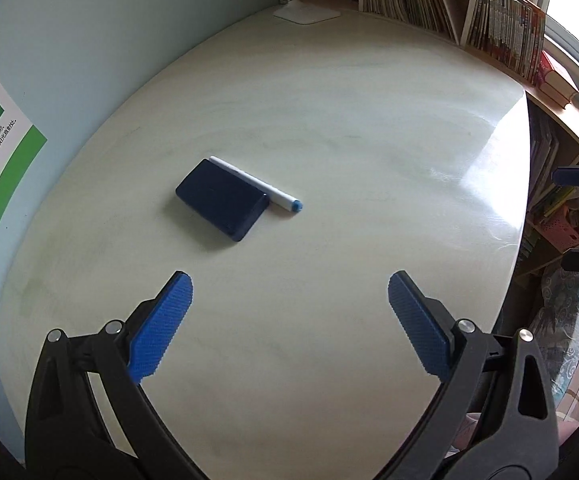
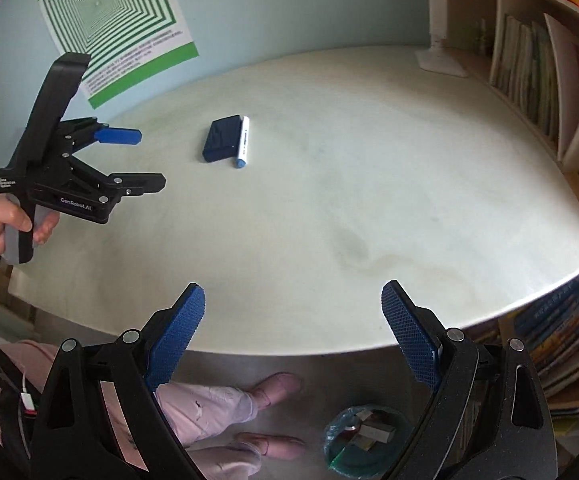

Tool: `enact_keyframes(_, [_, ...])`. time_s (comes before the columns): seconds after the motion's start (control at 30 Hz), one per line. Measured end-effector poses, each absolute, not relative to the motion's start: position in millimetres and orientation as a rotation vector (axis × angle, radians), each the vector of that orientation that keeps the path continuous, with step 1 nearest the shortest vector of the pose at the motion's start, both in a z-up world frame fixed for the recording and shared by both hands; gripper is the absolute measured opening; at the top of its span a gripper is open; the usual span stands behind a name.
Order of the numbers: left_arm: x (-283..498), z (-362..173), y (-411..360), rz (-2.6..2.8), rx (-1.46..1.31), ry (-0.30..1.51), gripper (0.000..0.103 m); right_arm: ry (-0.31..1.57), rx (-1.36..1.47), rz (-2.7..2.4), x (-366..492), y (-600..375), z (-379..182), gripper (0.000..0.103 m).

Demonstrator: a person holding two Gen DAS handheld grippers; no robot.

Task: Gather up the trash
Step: 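Move both tools back toward the dark blue eraser and white marker, then close left tool on the dark blue eraser while right tool closes on the white marker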

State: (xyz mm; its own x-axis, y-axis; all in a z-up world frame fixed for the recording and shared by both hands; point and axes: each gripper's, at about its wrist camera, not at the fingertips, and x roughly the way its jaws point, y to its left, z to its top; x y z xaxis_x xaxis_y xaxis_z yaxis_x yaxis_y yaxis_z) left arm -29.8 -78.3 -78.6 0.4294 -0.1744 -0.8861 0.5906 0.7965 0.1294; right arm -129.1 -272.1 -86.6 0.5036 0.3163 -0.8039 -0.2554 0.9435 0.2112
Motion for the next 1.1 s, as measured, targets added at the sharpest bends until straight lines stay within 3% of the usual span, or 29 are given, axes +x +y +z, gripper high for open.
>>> enact_keyframes(0.43, [22.6,-94.9,-48.0,-0.536,0.464,1.049,0.096,1.035,-0.039,0.501,-26.6,-208.4,-99.5,0.088])
enact_keyframes(0.53, [32.2,-99.4,-47.5,-0.554,0.466,1.053,0.096,1.050,-0.054,0.545,-7.0,-199.7,-105.0,0.082])
enact_keyframes(0.7, [47.7,-109.3,-50.3,-0.573,0.475,1.054,0.096,1.069,-0.097,0.630,21.0,-188.8,-116.5,0.082])
enact_keyframes(0.77, [55.6,-113.0,-50.7,-0.582,0.466,1.058,0.096,1.078,-0.118,0.668,31.2,-184.6,-121.7,0.077])
enact_keyframes(1.1, [87.5,-141.0,-56.1,-0.598,0.533,1.095,0.096,1.087,-0.206,0.780,67.0,-163.4,-142.7,0.073])
